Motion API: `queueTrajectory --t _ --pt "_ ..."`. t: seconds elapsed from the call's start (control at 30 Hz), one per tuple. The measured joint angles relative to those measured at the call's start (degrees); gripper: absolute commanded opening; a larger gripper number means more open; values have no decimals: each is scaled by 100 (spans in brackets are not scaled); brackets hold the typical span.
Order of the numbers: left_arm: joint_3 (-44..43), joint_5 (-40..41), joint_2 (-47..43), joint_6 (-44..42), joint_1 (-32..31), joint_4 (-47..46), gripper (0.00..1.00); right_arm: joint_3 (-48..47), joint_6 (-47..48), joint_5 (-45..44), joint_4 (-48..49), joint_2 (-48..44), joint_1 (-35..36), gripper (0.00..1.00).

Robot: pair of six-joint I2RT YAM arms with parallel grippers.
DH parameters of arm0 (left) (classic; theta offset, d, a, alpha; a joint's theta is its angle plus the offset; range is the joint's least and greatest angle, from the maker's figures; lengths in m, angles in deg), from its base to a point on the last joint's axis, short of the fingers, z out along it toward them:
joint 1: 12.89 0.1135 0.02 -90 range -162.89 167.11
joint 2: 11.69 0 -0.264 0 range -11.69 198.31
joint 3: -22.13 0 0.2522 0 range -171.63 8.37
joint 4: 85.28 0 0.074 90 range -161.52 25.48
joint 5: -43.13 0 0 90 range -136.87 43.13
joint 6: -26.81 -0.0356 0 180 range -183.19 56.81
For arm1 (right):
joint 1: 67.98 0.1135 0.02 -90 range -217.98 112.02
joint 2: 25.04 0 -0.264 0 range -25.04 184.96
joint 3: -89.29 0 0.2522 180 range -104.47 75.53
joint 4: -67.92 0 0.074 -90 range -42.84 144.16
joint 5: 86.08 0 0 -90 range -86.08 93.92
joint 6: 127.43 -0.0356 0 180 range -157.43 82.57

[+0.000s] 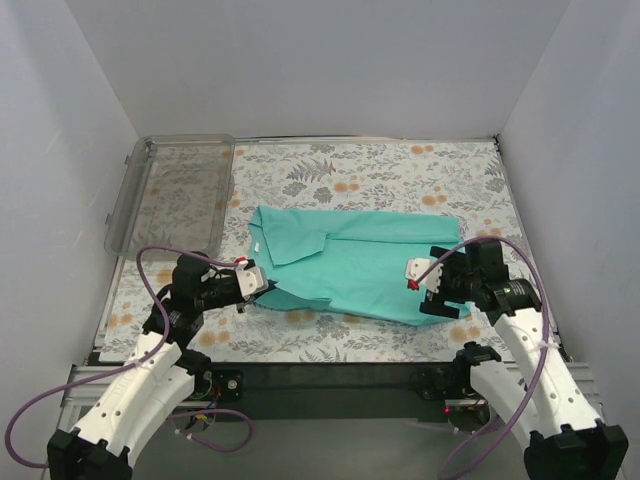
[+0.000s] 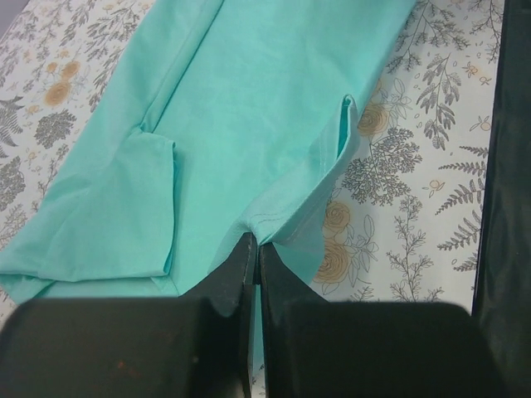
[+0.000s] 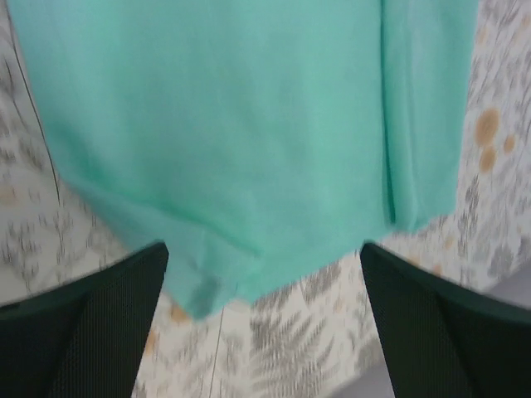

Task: Fold and stack the t-shirts
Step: Fold the tshirt

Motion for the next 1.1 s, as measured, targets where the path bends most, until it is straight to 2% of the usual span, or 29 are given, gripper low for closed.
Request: queueTrajectory --t 0.07,0.2,0.3,0.43,0.5,0.67,0.83,1.1 --pt "-50 -24 72 20 -24 50 0 192 662 -68 -380 -214 -570 80" --pt "-197 -24 321 35 -94 114 0 328 1939 -103 -984 -114 -1342 77" --pt "-280 46 525 52 -181 149 0 146 2704 -31 -1309 516 -1926 74" --pt "-293 160 688 96 -310 201 0 -619 3558 173 -1801 1508 -2581 72" --pt "-295 245 741 120 -363 216 0 -925 3952 295 -1989 1753 -2693 72" --pt "-297 365 734 175 -431 236 0 -885 4435 597 -2380 1606 -2697 72" --pt "-297 398 632 223 -446 234 0 -647 4603 833 -2555 1355 -2699 69" --pt "-297 411 614 269 -474 234 0 -337 4669 905 -2315 1600 -2616 61"
